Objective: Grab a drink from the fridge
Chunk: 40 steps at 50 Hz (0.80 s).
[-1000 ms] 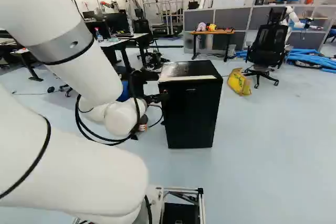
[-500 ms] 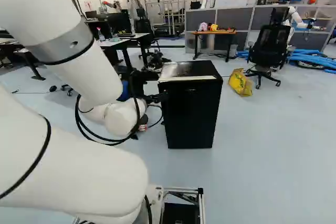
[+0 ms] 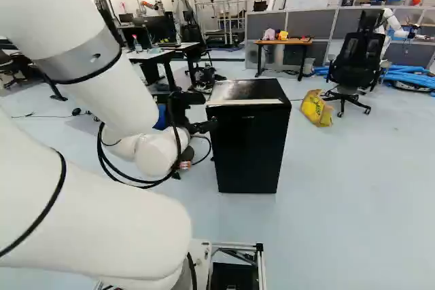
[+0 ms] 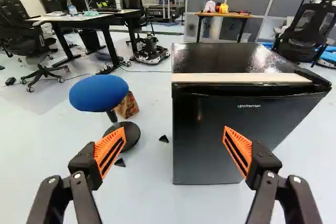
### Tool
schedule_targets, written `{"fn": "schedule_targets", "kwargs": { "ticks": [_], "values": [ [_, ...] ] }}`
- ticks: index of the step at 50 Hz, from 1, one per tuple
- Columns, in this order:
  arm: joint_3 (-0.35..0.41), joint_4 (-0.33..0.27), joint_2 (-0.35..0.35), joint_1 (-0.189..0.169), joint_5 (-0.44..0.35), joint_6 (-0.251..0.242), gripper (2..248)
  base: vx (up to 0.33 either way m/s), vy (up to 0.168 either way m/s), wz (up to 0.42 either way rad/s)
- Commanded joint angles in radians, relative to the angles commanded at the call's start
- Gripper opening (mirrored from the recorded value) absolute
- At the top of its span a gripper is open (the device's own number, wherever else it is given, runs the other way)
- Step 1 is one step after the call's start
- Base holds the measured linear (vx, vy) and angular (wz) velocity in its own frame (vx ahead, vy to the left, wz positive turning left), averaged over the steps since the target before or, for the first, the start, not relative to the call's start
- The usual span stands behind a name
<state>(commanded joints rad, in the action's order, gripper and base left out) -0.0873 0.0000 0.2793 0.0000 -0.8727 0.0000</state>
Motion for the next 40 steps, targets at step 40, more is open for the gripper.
{"fn": "schedule_targets", "kwargs": {
  "ticks": [40],
  "values": [
    [0.000,0.000,0.000,0.000,0.000,0.000,247,0.000,-0.009,0.001]
  ]
}}
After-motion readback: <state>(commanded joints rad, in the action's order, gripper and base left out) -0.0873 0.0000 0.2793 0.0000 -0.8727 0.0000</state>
